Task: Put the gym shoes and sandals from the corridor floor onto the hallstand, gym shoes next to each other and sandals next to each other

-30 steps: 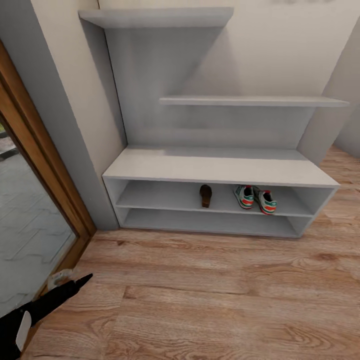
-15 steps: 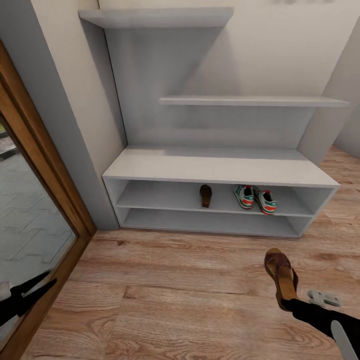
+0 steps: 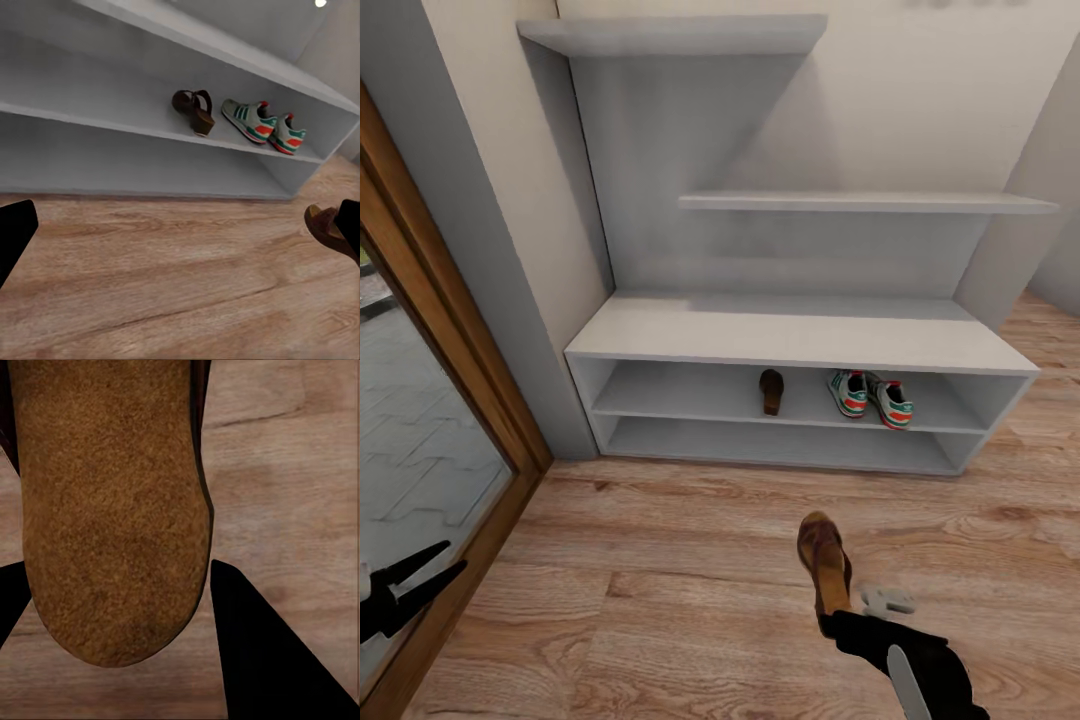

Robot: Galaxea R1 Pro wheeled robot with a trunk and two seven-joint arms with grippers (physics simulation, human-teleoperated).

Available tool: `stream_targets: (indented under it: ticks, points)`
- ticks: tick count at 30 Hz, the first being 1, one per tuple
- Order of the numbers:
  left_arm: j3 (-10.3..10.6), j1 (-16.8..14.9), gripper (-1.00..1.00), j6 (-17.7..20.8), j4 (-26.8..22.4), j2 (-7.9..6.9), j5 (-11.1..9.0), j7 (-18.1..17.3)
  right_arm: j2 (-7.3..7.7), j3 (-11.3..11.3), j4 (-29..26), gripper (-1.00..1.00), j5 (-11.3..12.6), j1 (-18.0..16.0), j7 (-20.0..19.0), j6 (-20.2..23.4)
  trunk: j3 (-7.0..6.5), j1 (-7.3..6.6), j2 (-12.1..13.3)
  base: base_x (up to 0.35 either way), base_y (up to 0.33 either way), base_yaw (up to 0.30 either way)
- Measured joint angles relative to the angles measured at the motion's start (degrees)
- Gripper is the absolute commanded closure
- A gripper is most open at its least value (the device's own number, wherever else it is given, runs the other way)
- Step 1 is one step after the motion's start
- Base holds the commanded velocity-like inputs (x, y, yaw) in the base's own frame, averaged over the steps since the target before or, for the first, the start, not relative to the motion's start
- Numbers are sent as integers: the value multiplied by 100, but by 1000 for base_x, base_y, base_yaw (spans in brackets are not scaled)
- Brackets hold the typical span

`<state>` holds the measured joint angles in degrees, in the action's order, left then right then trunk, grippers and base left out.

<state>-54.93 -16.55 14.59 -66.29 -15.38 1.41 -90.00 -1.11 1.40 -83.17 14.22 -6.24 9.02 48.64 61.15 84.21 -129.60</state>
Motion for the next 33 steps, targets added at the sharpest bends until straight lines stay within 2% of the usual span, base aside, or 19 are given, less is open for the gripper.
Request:
stream_targets:
  ticks: [2,6,21,33]
  points:
    - [0,0,-100,0,-10,0,0,0,-156,-70,8,100,-59,-18,238,-1,0,0,0,0,0,0]
    - [-7,-3,-100,0,-17,0,0,0,-219,-99,10,100,-93,-25,344,-25,0,0,0,0,0,0]
    - [0,-2,-100,0,-42,0,-4,0,-216,-106,-23,100,-72,-18,342,-35,2,0,0,0,0,9]
    - [-8,-5,-100,0,-42,0,-2,0,-228,-129,-18,100,-85,-17,345,-35,75,0,0,0,0,178]
